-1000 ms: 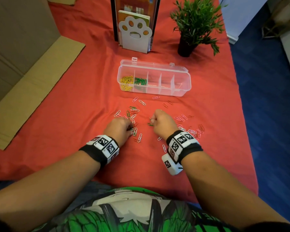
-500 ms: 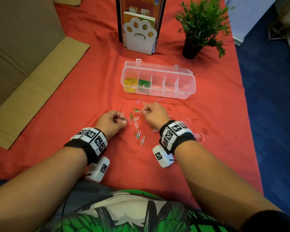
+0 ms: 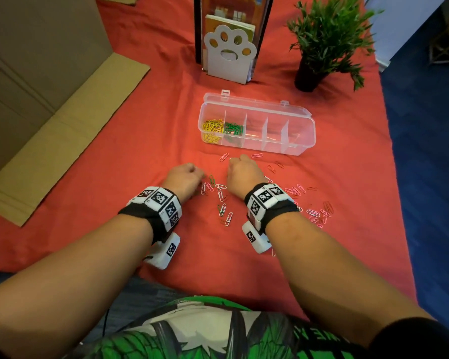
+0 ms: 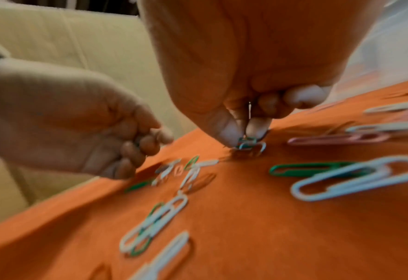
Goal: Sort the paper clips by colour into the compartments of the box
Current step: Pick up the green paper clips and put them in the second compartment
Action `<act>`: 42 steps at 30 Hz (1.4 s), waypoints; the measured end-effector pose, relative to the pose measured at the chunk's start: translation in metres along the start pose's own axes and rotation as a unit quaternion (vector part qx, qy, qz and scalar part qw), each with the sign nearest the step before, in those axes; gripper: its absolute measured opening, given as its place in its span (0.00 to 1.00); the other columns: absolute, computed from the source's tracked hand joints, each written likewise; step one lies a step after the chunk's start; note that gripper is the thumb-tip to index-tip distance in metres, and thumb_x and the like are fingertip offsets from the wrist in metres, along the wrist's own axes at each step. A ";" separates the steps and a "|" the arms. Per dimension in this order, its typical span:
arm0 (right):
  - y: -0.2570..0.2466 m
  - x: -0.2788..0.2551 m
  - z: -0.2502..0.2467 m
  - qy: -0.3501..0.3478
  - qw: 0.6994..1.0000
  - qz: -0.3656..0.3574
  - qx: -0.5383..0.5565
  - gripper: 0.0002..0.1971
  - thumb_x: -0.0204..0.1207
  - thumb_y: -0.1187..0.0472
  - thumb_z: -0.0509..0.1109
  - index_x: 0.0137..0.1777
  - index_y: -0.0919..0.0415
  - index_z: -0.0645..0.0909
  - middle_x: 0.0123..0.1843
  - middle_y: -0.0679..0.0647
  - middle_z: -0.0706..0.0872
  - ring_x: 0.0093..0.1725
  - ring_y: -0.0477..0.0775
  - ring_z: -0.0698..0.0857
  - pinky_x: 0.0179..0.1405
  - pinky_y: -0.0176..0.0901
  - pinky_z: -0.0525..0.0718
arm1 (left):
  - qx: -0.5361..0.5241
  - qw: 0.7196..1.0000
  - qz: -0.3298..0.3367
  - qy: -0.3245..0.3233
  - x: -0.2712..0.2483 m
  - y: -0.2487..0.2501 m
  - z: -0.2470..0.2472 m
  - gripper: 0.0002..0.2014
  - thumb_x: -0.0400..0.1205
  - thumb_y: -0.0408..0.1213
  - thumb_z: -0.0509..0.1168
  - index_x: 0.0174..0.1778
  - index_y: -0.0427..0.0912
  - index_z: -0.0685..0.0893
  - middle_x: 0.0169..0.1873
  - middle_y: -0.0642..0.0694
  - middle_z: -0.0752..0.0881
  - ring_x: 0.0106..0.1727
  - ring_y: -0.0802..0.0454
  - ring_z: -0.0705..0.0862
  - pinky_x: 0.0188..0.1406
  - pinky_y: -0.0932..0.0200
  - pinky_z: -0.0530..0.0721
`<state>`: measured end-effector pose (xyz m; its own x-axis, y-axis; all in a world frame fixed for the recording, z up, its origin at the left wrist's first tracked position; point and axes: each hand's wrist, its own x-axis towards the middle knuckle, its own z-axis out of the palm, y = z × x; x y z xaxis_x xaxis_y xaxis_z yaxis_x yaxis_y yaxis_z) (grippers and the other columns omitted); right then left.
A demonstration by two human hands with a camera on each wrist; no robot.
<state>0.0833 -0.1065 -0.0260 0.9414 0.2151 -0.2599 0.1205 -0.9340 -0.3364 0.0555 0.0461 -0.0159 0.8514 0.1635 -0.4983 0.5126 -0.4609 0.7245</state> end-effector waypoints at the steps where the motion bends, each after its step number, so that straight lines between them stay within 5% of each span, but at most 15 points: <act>1: 0.005 -0.001 -0.003 0.007 0.999 0.016 0.048 0.10 0.74 0.63 0.62 0.51 0.65 0.79 0.53 0.64 0.80 0.53 0.65 0.81 0.53 0.52 0.80 | 0.086 0.996 0.035 0.007 0.000 0.002 0.002 0.07 0.77 0.38 0.63 0.37 0.42 0.83 0.36 0.39 0.83 0.37 0.44 0.81 0.40 0.53 0.80; 3: 0.016 -0.004 -0.009 0.032 0.979 0.067 0.189 0.04 0.70 0.65 0.65 0.40 0.63 0.82 0.43 0.61 0.85 0.43 0.61 0.83 0.46 0.50 0.83 | 0.215 0.971 0.100 0.032 0.000 0.004 0.007 0.09 0.76 0.41 0.67 0.45 0.39 0.87 0.43 0.38 0.84 0.47 0.42 0.81 0.50 0.53 0.78; 6: 0.028 -0.013 -0.021 0.030 0.892 0.147 0.427 0.12 0.66 0.73 0.70 0.29 0.56 0.79 0.32 0.54 0.84 0.36 0.55 0.82 0.38 0.46 0.81 | 0.279 0.949 0.135 0.053 0.003 0.009 0.014 0.13 0.73 0.42 0.70 0.50 0.40 0.87 0.50 0.36 0.82 0.52 0.38 0.82 0.54 0.52 0.79; 11: 0.040 -0.029 -0.029 -0.023 0.822 0.189 0.537 0.14 0.74 0.75 0.62 0.39 0.53 0.77 0.32 0.51 0.79 0.25 0.45 0.69 0.14 0.29 0.64 | 0.295 0.944 0.146 0.031 0.004 0.013 0.025 0.09 0.76 0.34 0.66 0.48 0.37 0.87 0.51 0.33 0.81 0.53 0.35 0.82 0.54 0.49 0.79; 16: 0.046 -0.042 -0.029 -0.043 0.742 0.234 0.627 0.11 0.79 0.71 0.56 0.40 0.58 0.74 0.31 0.52 0.73 0.26 0.47 0.72 0.20 0.35 0.69 | 0.263 0.951 0.155 0.056 0.004 0.008 0.026 0.10 0.79 0.36 0.64 0.50 0.34 0.85 0.49 0.31 0.81 0.53 0.34 0.81 0.53 0.49 0.76; 17: 0.045 -0.045 -0.028 -0.053 0.767 0.235 0.595 0.10 0.79 0.69 0.58 0.39 0.57 0.74 0.30 0.52 0.73 0.26 0.48 0.71 0.22 0.37 0.69 | 0.257 0.951 0.164 0.057 0.004 0.006 0.025 0.10 0.80 0.36 0.63 0.50 0.35 0.85 0.49 0.31 0.81 0.52 0.34 0.81 0.53 0.49 0.76; 20: 0.043 -0.048 -0.018 -0.061 0.939 0.164 0.295 0.07 0.76 0.65 0.63 0.37 0.54 0.76 0.35 0.51 0.79 0.35 0.53 0.78 0.33 0.39 0.73 | 0.250 0.949 0.190 0.046 0.004 0.002 0.017 0.10 0.77 0.33 0.65 0.53 0.41 0.87 0.48 0.34 0.80 0.51 0.37 0.81 0.53 0.54 0.77; 22: 0.036 -0.053 -0.010 -0.032 0.988 0.096 0.115 0.04 0.75 0.62 0.65 0.45 0.61 0.80 0.47 0.58 0.82 0.49 0.60 0.81 0.46 0.43 0.78 | 0.274 0.941 0.197 0.027 0.004 0.001 0.015 0.13 0.75 0.33 0.67 0.55 0.45 0.87 0.48 0.36 0.79 0.52 0.39 0.81 0.55 0.56 0.78; 24: 0.030 -0.058 -0.002 -0.007 0.999 0.038 -0.016 0.12 0.74 0.60 0.66 0.54 0.65 0.79 0.55 0.62 0.79 0.56 0.64 0.80 0.57 0.50 0.78 | 0.307 0.929 0.208 0.016 0.005 0.001 0.015 0.14 0.74 0.34 0.69 0.55 0.46 0.88 0.48 0.37 0.79 0.53 0.39 0.81 0.56 0.54 0.79; 29: 0.014 -0.065 0.003 0.020 0.989 -0.005 -0.147 0.16 0.76 0.70 0.54 0.61 0.67 0.74 0.59 0.63 0.76 0.60 0.65 0.77 0.57 0.55 0.77 | 0.367 0.905 0.217 0.005 0.005 0.007 0.019 0.10 0.73 0.39 0.68 0.48 0.42 0.87 0.46 0.39 0.78 0.52 0.38 0.81 0.54 0.51 0.80; 32: 0.020 -0.056 0.001 -0.031 0.994 0.007 -0.106 0.16 0.76 0.67 0.55 0.62 0.67 0.74 0.60 0.63 0.76 0.61 0.65 0.77 0.60 0.55 0.77 | 0.366 0.908 0.204 -0.006 0.002 0.012 0.023 0.09 0.75 0.39 0.67 0.46 0.38 0.84 0.49 0.37 0.79 0.53 0.38 0.80 0.54 0.51 0.78; 34: 0.028 -0.048 -0.004 -0.055 0.997 0.037 0.029 0.10 0.76 0.66 0.57 0.53 0.64 0.76 0.54 0.61 0.80 0.57 0.62 0.79 0.56 0.48 0.77 | 0.292 0.938 0.186 0.004 0.001 0.014 0.022 0.07 0.76 0.37 0.67 0.46 0.38 0.83 0.47 0.38 0.81 0.51 0.40 0.81 0.52 0.54 0.76; 36: 0.039 -0.046 -0.013 -0.049 0.966 0.098 0.235 0.09 0.76 0.68 0.58 0.39 0.56 0.74 0.38 0.53 0.80 0.40 0.53 0.79 0.37 0.42 0.73 | 0.174 0.975 0.139 -0.003 -0.001 0.013 0.017 0.04 0.78 0.35 0.66 0.47 0.41 0.81 0.39 0.46 0.81 0.43 0.46 0.80 0.43 0.61 0.76; 38: 0.053 -0.053 -0.024 -0.023 0.885 0.166 0.434 0.15 0.76 0.73 0.57 0.34 0.53 0.71 0.30 0.49 0.73 0.29 0.47 0.70 0.26 0.39 0.65 | -0.004 0.996 0.074 -0.049 -0.004 0.011 0.012 0.05 0.80 0.30 0.63 0.46 0.46 0.78 0.33 0.50 0.77 0.32 0.54 0.77 0.28 0.72 0.74; 42: 0.078 -0.070 -0.038 -0.003 0.710 0.209 0.673 0.14 0.81 0.73 0.52 0.45 0.57 0.76 0.32 0.52 0.71 0.29 0.46 0.70 0.26 0.35 0.70 | -0.349 0.923 -0.101 -0.127 -0.018 0.009 -0.006 0.11 0.81 0.30 0.53 0.39 0.44 0.79 0.28 0.47 0.75 0.21 0.59 0.76 0.20 0.70 0.78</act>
<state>0.0384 -0.2051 0.0007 0.8038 0.0049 -0.5949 -0.5836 0.2006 -0.7869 0.0456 0.0444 0.0025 0.7222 -0.0660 -0.6885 0.6805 0.2457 0.6903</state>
